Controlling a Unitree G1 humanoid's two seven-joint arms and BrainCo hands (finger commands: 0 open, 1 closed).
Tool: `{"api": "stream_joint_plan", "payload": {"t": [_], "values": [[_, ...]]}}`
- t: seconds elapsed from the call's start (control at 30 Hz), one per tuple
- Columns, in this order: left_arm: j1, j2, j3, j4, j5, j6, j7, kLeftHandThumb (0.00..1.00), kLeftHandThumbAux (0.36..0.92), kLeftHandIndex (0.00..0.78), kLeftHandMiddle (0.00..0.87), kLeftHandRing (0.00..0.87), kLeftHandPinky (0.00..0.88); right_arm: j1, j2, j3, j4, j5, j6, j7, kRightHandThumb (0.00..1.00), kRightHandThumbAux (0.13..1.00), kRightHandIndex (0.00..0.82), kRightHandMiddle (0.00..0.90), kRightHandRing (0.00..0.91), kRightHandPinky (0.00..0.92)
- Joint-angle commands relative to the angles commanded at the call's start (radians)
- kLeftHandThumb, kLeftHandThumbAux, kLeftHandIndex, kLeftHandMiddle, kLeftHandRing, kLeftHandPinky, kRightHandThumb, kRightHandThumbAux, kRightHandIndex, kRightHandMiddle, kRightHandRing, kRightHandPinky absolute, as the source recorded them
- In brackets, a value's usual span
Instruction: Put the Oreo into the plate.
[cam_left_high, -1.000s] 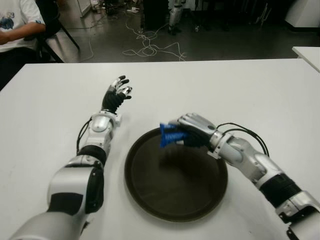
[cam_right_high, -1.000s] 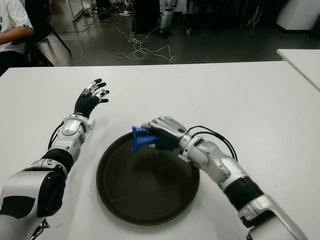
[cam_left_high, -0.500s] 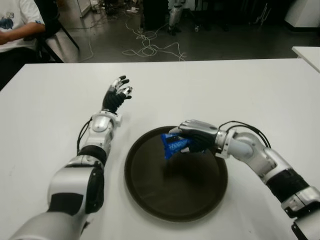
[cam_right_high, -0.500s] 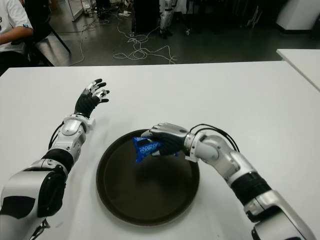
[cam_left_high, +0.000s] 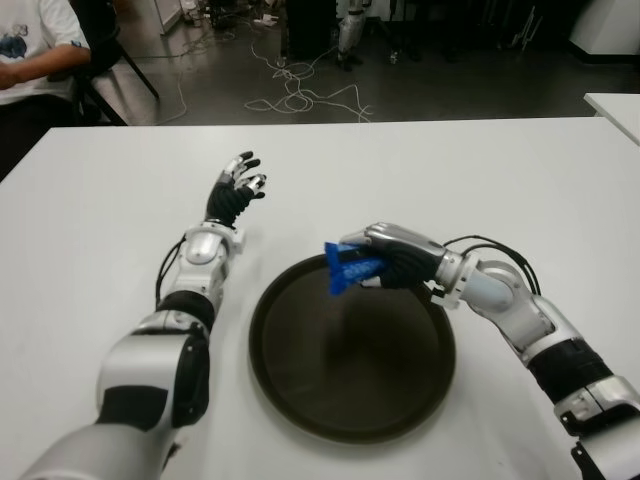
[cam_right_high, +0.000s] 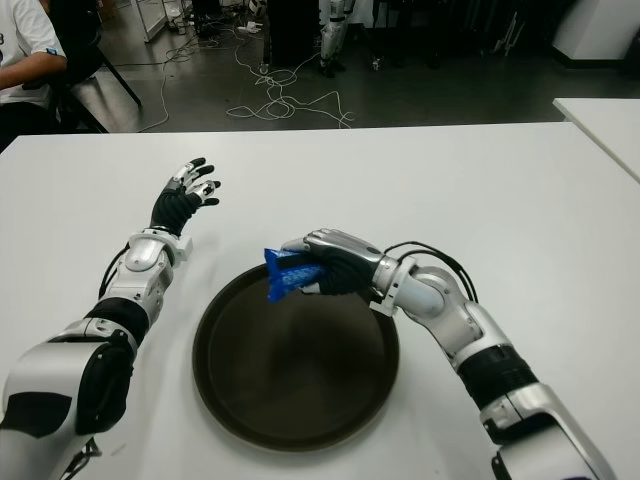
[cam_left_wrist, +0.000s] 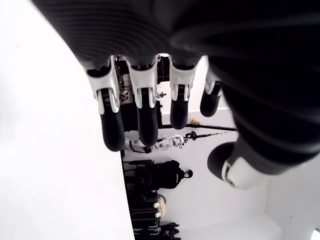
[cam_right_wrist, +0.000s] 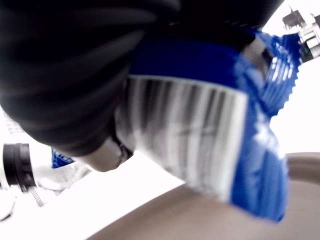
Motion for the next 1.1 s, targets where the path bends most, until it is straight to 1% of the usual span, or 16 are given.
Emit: {"api": "stream_joint_plan", "payload": {"t": [0.03, 0.1, 0.2, 0.53, 0.7, 0.87, 1.1], "values": [[0.0, 0.0, 0.0, 0.0, 0.0, -0.002, -0.001, 0.144, 0.655, 0.057, 0.148, 0.191, 0.285, -0.003, 0.001, 0.0, 0.006, 0.007, 0.0, 0.013, 0.078, 0.795, 0.076, 0.068, 0.055, 0.04], [0.001, -0.001, 0.0, -0.001, 0.0, -0.006, -0.003, 0.145, 0.657, 0.058, 0.147, 0.189, 0.277, -0.008, 0.0, 0.0, 0.016, 0.017, 0.005, 0.039, 0.032, 0.758, 0.031, 0.028, 0.022, 0.016], [0.001, -0.001, 0.001, -0.001, -0.001, -0.006, -0.004, 0.144, 0.657, 0.059, 0.146, 0.187, 0.272, -0.015, 0.002, 0.001, 0.032, 0.006, 0.008, 0.05, 0.01, 0.72, 0.01, 0.009, 0.007, 0.005], [0.001, -0.003, 0.004, -0.002, -0.005, -0.008, -0.005, 0.149, 0.646, 0.061, 0.153, 0.193, 0.282, -0.019, 0.002, -0.005, 0.051, -0.029, 0.023, 0.041, 0.0, 0.625, 0.0, 0.0, 0.0, 0.0], [0.0, -0.002, 0.003, -0.002, -0.005, -0.006, -0.008, 0.157, 0.639, 0.06, 0.153, 0.192, 0.277, -0.024, 0.006, -0.009, 0.075, -0.039, 0.015, 0.03, 0.0, 0.58, 0.0, 0.0, 0.0, 0.0], [0.0, 0.0, -0.001, -0.002, 0.0, -0.005, -0.004, 0.162, 0.638, 0.062, 0.154, 0.193, 0.277, -0.028, 0.008, -0.009, 0.085, -0.049, 0.013, 0.024, 0.0, 0.568, 0.0, 0.0, 0.0, 0.0], [0.001, 0.001, 0.0, -0.002, -0.001, -0.002, -0.003, 0.157, 0.648, 0.061, 0.154, 0.187, 0.269, -0.037, 0.012, -0.009, 0.11, -0.054, 0.016, 0.011, 0.0, 0.583, 0.0, 0.0, 0.0, 0.0]]}}
